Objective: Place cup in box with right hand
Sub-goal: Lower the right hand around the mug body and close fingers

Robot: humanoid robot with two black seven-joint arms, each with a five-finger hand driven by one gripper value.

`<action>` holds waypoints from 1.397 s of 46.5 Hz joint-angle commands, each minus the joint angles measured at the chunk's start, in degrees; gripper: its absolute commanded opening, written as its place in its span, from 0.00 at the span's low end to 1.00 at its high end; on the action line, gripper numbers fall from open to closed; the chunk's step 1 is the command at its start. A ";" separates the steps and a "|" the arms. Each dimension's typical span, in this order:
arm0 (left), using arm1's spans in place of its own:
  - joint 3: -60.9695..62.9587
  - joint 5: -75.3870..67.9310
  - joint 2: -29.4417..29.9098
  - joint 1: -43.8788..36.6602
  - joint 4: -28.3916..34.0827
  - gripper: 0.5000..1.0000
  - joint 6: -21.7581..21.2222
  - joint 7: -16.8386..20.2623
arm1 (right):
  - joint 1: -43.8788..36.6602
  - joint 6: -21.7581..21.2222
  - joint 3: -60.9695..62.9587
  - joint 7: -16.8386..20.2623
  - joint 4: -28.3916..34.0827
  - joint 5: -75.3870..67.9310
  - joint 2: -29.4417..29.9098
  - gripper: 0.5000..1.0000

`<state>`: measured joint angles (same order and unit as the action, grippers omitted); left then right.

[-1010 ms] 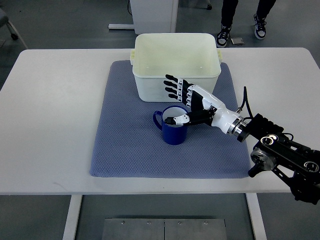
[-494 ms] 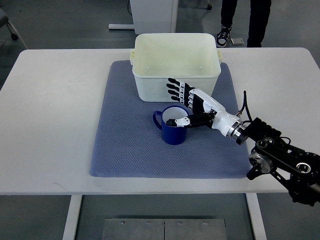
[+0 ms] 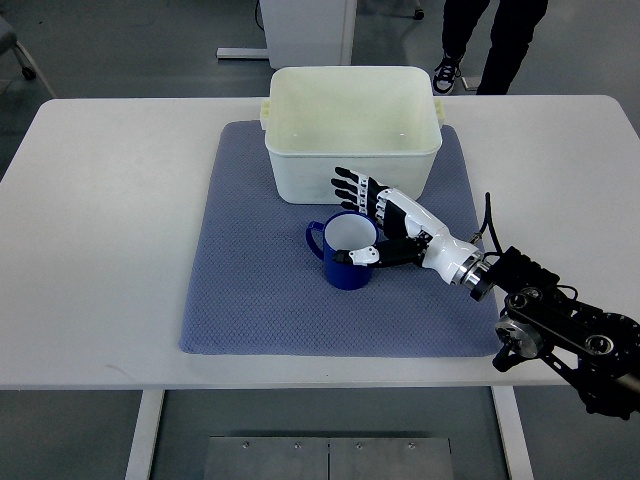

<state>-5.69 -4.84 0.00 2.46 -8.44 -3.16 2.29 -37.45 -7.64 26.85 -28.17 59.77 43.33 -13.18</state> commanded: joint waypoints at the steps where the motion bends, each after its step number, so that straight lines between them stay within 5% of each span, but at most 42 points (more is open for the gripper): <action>1: 0.16 0.00 0.00 0.00 0.00 1.00 0.00 0.08 | 0.00 0.00 -0.57 -0.65 -0.35 0.00 0.35 0.94; 39: -0.02 0.00 0.00 0.00 0.00 1.00 0.00 -0.01 | -0.26 1.58 -3.74 -6.28 -11.87 -0.09 6.85 0.89; 45: -0.02 0.00 0.00 0.00 0.00 1.00 0.00 0.08 | -0.26 1.67 -4.00 -6.81 -12.40 -0.17 6.85 0.76; 49: -0.02 0.00 0.00 0.00 0.00 1.00 0.00 -0.01 | -0.26 1.58 -4.00 -6.83 -12.75 -0.17 6.85 0.56; 54: -0.02 0.00 0.00 0.00 0.00 1.00 0.00 -0.01 | -0.26 1.58 -4.44 -6.83 -12.75 -0.26 6.85 0.01; 65: -0.02 0.00 0.00 0.00 0.00 1.00 0.00 -0.01 | -0.26 2.63 -4.97 -6.83 -12.84 -0.61 7.03 0.00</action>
<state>-5.66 -4.83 0.00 2.46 -8.44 -3.16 2.32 -37.72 -5.79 21.84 -35.01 46.98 42.89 -6.27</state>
